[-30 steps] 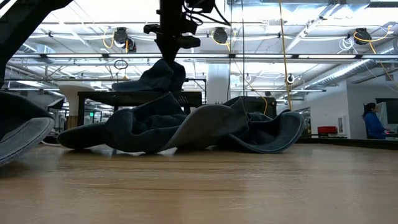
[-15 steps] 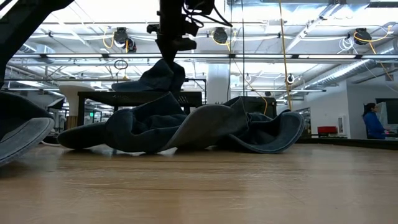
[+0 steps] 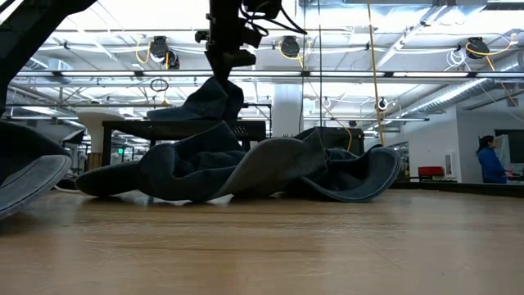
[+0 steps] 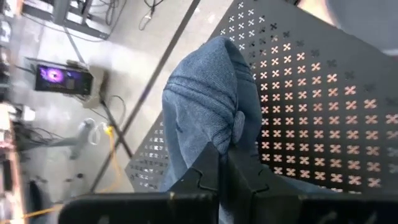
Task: Pick & Place hat
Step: Put the top right blue cap on the shelf
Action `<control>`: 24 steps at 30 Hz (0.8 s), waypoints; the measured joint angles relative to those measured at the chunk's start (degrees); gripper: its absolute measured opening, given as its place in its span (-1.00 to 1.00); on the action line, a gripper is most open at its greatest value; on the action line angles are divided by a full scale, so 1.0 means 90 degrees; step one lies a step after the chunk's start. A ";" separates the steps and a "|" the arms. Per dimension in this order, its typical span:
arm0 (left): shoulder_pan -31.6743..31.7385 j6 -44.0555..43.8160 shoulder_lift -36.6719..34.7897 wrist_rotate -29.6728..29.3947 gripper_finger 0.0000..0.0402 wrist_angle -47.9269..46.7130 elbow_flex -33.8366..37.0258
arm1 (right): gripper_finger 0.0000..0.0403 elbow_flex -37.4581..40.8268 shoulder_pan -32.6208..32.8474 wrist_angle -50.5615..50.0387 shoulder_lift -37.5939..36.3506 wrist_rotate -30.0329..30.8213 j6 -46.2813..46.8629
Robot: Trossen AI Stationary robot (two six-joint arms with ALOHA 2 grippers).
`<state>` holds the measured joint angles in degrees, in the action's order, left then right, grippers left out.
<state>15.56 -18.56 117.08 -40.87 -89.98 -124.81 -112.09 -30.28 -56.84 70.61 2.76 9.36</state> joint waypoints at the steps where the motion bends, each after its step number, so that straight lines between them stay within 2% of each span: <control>1: 0.0013 -0.0076 -0.0048 0.0057 -0.97 0.0003 0.0000 | 0.11 0.0000 0.0000 0.0000 0.0000 0.0002 -0.0025; 7: 0.0089 -0.0357 -0.0458 0.0316 -0.98 0.0005 0.0314 | 0.11 0.0000 0.0000 0.0000 0.0000 0.0010 -0.0143; 16: 0.0317 -0.0641 -0.1391 0.0431 -0.98 0.0012 0.1836 | 0.11 -0.0002 0.0000 0.0371 0.0000 0.0005 -0.0191; 24: 0.0521 -0.0354 -0.1481 0.0492 -0.98 0.0295 0.1974 | 0.11 -0.0002 0.0002 0.0884 0.0000 -0.0358 -0.0168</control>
<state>20.25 -21.75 103.74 -36.45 -87.32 -107.04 -112.12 -30.26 -48.88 70.61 -0.46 7.85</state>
